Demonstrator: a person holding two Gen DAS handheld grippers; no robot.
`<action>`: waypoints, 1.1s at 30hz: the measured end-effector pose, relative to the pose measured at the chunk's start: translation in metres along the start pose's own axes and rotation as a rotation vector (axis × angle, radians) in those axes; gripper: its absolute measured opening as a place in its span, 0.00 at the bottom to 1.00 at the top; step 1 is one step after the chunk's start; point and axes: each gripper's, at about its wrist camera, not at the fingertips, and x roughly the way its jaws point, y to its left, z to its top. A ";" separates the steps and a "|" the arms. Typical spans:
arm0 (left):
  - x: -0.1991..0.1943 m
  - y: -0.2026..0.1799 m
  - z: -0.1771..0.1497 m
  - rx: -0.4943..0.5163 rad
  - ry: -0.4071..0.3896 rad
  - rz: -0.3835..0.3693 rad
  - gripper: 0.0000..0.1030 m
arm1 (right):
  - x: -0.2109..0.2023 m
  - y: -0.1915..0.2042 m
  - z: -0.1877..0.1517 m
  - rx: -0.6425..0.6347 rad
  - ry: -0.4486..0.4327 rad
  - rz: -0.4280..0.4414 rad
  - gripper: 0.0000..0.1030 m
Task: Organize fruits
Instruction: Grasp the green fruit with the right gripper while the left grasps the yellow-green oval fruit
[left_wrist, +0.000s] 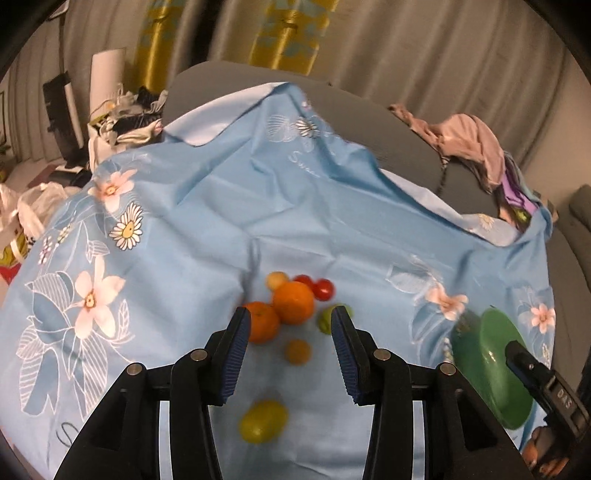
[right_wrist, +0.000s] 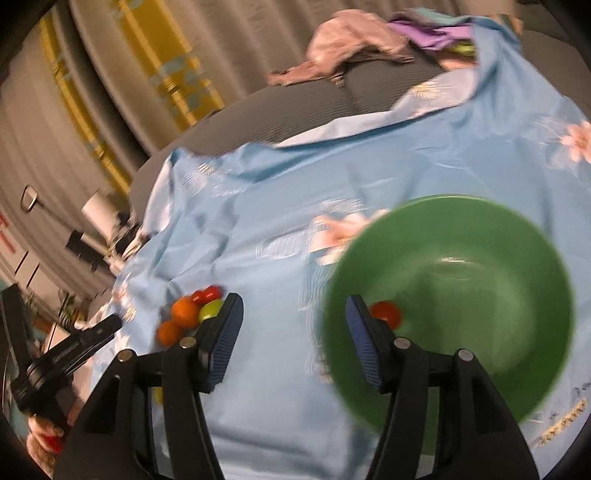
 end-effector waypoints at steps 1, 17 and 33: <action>0.004 0.004 0.001 -0.011 0.007 -0.015 0.42 | 0.007 0.008 0.000 -0.013 0.019 0.021 0.57; 0.017 0.026 -0.030 -0.008 0.237 -0.011 0.42 | 0.154 0.102 -0.007 -0.181 0.326 0.081 0.42; 0.046 0.003 -0.066 0.114 0.356 0.055 0.37 | 0.177 0.096 -0.015 -0.221 0.349 0.000 0.35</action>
